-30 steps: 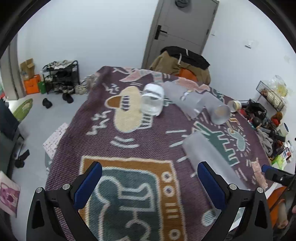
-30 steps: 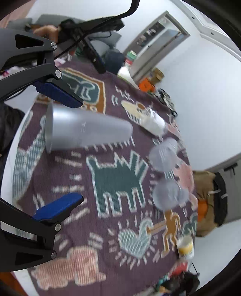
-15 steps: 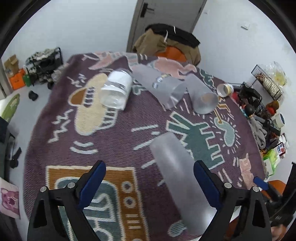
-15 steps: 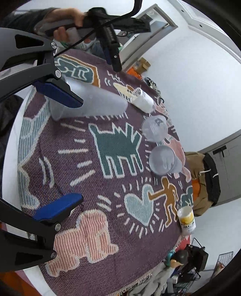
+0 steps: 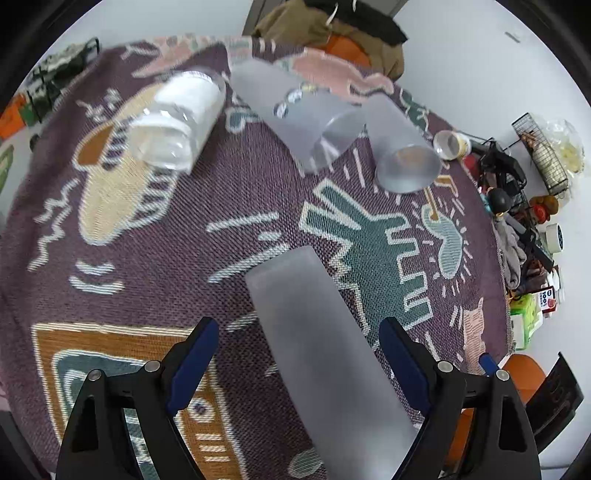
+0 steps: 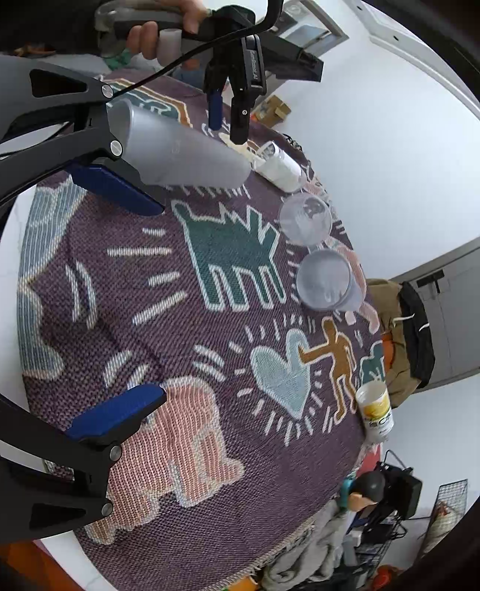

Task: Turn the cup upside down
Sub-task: 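Bring the cup toward the left gripper while the left gripper closes on it, then lower the cup rim-down onto the blanket with the left gripper and open it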

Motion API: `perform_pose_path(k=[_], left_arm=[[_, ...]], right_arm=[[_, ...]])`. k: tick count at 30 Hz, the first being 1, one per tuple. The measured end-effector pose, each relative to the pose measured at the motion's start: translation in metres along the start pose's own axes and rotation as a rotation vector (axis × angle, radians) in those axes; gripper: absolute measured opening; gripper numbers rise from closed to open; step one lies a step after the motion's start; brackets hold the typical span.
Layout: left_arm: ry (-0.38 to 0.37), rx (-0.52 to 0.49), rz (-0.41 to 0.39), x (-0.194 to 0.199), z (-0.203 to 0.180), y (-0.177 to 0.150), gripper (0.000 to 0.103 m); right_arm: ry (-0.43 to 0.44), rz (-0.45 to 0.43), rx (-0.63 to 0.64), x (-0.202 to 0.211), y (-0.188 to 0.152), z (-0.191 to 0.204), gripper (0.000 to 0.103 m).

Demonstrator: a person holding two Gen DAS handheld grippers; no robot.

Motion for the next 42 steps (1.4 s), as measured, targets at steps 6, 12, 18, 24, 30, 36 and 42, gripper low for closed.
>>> perform_pose_path(k=[6, 12, 18, 24, 30, 36, 42], left_arm=[[-0.005, 0.061, 0.067, -0.021, 0.006, 0.01, 0.085], [0.002, 0.097, 0.131, -0.038, 0.011, 0.013, 0.08], [0.001, 0.098, 0.188, -0.054, 0.007, 0.009, 0.069], [-0.004, 0.056, 0.126, -0.04, 0.0, 0.017, 0.066], [0.01, -0.094, -0.021, 0.004, -0.026, 0.027, 0.064], [0.029, -0.238, -0.183, 0.048, -0.058, 0.026, 0.062], [0.055, -0.338, -0.293, 0.069, -0.076, 0.015, 0.061]], right_arm=[[0.001, 0.012, -0.051, -0.003, 0.001, -0.013, 0.093], [0.002, 0.019, -0.048, -0.004, 0.0, -0.012, 0.093], [0.008, 0.029, -0.051, -0.006, -0.002, -0.012, 0.093], [0.016, 0.029, -0.055, -0.004, -0.002, -0.012, 0.093], [0.026, 0.02, -0.054, 0.0, 0.0, -0.007, 0.093], [0.03, -0.005, -0.02, 0.008, 0.002, 0.003, 0.093], [0.028, -0.008, -0.012, 0.01, 0.002, 0.005, 0.093]])
Point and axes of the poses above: each gripper's, at about its wrist camera, not at the fingertips, and x roughly against the way its jaws point, z to its left, y to its top, the point moved 8 cm from there along -x, roughly the way its jaws point, and after that the axes turned 8 degrees about -y, right-handed, at the moved point
